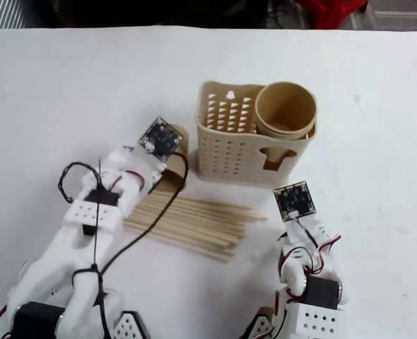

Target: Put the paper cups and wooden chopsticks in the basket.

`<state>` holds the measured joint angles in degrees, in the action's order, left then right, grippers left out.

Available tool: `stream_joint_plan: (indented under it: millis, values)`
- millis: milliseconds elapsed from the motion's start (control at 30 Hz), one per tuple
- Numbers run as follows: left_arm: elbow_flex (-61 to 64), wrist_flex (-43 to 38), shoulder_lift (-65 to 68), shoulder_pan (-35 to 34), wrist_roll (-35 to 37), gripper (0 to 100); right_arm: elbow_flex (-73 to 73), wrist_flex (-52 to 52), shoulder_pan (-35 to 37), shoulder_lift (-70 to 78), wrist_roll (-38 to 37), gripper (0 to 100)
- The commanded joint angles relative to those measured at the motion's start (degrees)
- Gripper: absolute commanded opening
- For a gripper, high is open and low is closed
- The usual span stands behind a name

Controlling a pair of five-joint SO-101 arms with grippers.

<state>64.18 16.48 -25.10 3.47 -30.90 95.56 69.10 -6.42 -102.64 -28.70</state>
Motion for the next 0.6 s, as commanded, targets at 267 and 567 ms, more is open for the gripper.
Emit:
stream_joint_plan:
  millis: [267,567]
  values:
    - [-6.3,-1.5,-0.2,-0.5,1.4,6,-0.9,-1.3,-0.4,-0.7,-0.6,1.9]
    - [-18.9,13.9,-0.2,-0.7,9.8,6,-0.9,-1.3,-0.4,-0.7,-0.6,1.9]
